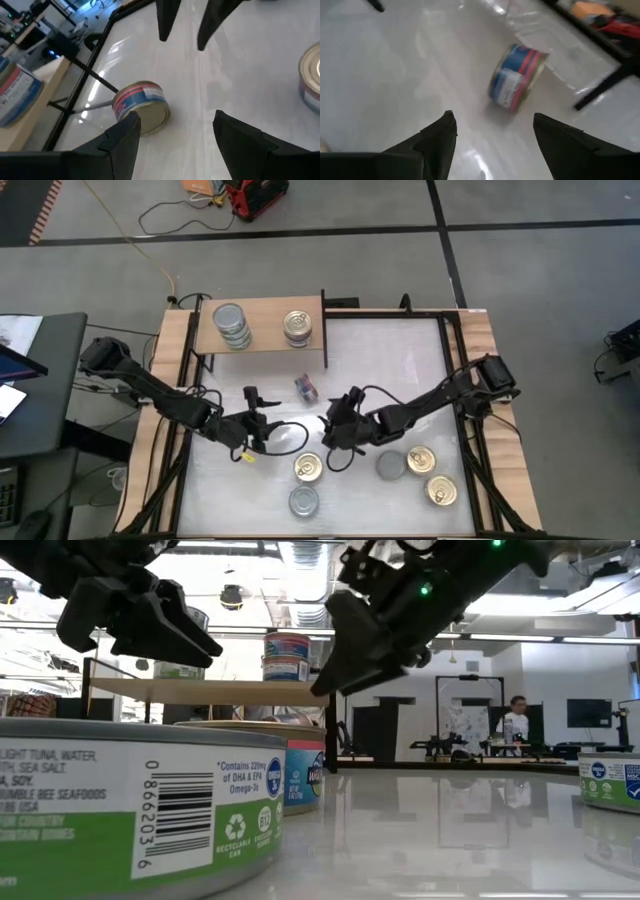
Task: Stack canned seafood by type on shelf
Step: Stack the blue-pink tuna can on top of the other blue-pink tuna cans on the shelf
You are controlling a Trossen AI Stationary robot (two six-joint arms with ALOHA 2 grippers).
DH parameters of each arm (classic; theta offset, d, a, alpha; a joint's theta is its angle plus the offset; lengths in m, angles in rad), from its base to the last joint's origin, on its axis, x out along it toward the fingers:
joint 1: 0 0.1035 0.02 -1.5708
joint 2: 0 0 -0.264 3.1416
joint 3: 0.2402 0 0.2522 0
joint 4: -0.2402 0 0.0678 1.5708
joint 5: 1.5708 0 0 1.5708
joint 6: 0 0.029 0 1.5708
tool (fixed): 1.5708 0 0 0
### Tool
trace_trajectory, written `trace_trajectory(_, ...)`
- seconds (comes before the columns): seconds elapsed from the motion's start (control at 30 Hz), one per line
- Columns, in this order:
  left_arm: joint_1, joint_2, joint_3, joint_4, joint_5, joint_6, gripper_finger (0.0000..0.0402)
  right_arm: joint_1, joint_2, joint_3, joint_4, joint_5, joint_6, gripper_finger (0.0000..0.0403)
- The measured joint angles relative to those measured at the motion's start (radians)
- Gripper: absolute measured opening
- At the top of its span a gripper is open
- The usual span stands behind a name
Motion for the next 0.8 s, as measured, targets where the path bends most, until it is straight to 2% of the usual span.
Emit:
trace_trajectory(0.17,0.000,-0.002,0.000,0.005,-0.026,0.017,0.0240,0.011,0.034,0.005,0.064,0.080,0.084,0.0292)
trace_trajectory(0.3,-0.012,-0.028,-0.001,-0.016,-0.101,-0.025,0.0240,-0.006,0.093,0.031,0.115,0.100,0.022,0.0292)
trace_trajectory(0.37,-0.021,-0.052,0.000,-0.028,-0.103,-0.043,0.0240,-0.021,0.122,0.048,0.164,0.113,-0.019,0.0292)
trace_trajectory(0.5,-0.049,-0.111,0.000,-0.070,-0.103,-0.053,0.0240,-0.053,0.168,0.063,0.211,0.102,-0.073,0.0292)
trace_trajectory(0.6,-0.064,-0.159,-0.001,-0.110,-0.092,-0.052,0.0240,-0.075,0.166,0.066,0.206,0.034,-0.075,0.0297)
trace_trajectory(0.7,-0.068,-0.202,-0.001,-0.162,-0.077,-0.054,0.0240,-0.095,0.164,0.066,0.214,-0.015,-0.022,0.0316)
trace_trajectory(0.8,-0.068,-0.226,-0.001,-0.188,-0.076,-0.050,0.0240,-0.112,0.165,0.067,0.239,-0.017,-0.032,0.0350)
